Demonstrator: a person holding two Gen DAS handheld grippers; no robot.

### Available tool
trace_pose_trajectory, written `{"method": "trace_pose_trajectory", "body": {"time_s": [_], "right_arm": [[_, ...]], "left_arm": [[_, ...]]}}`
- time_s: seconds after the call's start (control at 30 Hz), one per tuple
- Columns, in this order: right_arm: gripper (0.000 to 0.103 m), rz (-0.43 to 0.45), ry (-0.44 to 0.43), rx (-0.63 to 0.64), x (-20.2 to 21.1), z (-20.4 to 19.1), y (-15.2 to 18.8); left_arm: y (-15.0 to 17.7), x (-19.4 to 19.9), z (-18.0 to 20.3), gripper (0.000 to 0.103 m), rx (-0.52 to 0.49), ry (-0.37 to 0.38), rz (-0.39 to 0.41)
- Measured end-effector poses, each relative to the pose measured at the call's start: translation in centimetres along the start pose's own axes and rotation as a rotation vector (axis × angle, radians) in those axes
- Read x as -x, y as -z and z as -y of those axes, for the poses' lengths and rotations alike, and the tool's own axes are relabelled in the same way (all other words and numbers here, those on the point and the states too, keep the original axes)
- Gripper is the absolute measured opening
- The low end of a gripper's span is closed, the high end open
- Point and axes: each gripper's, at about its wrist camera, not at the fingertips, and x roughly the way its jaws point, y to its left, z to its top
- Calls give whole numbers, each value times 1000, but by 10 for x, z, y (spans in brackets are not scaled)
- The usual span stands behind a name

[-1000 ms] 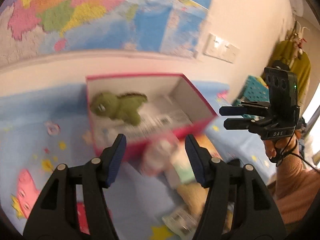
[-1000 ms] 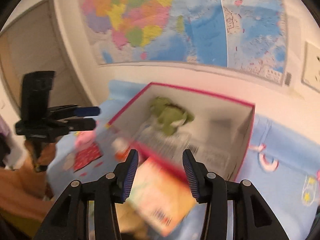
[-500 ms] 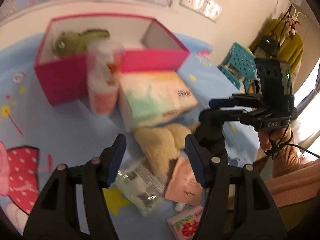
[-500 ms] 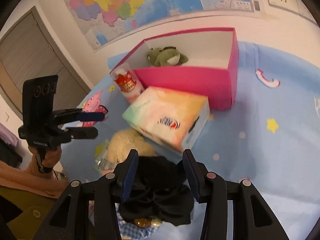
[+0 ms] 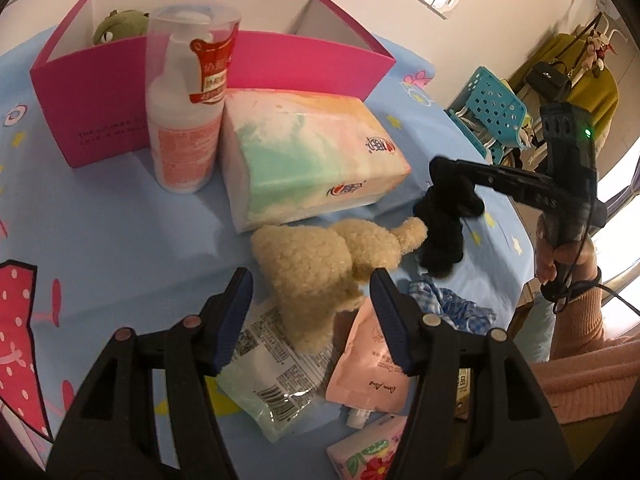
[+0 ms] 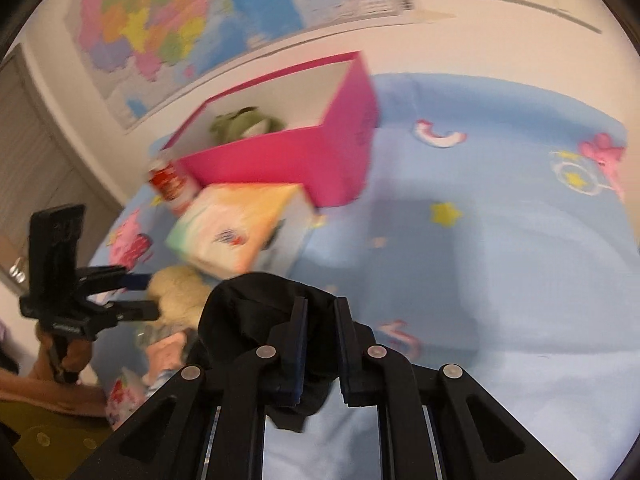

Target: Organize soft objects

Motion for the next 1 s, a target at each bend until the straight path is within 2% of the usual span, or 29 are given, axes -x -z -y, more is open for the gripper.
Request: {"method": "trace_pose_trajectory", "body": {"time_s": [0.07,0.1,0.17,0.27,0.37,0.43,0.53,0.63,0.67,0.8,1.0], "right_arm": [[19,13,57,-21,1,4,-3],[26,28,53,-29,3,3,-4],[34,86,-15,-27,16,-5,-8],[36,121,-86,106,27,-37,-10],[36,51,-185,212,11,-69,-4],[36,-3,-196,238,-8,-77,0],[36,-77,-213,212,-39,-74,7],[37,-89,-297,187,-49,-68,13],[36,-96,-313,188,-50,-69,15],[15,-96,-335,195,-50,-71,18],[13,-13,-320,234,-14,-79,11]], "left_arm": [[-2,-2,-1,57,-7,2,-5],[-1,-3,0,54,-9,-2,-9],[-1,-4,-1,50,-11,-7,-18],[0,-4,-2,49,-5,-2,-20],[-1,-3,-2,45,-5,4,-18],[-1,-2,-3,45,-8,4,-19],[-1,-1,-3,41,-15,1,-21],[0,0,-3,40,-18,-3,-23],[0,0,-3,40,-17,1,-24],[-1,0,1,39,-27,2,-25],[-9,22,17,38,-80,27,20]]}}
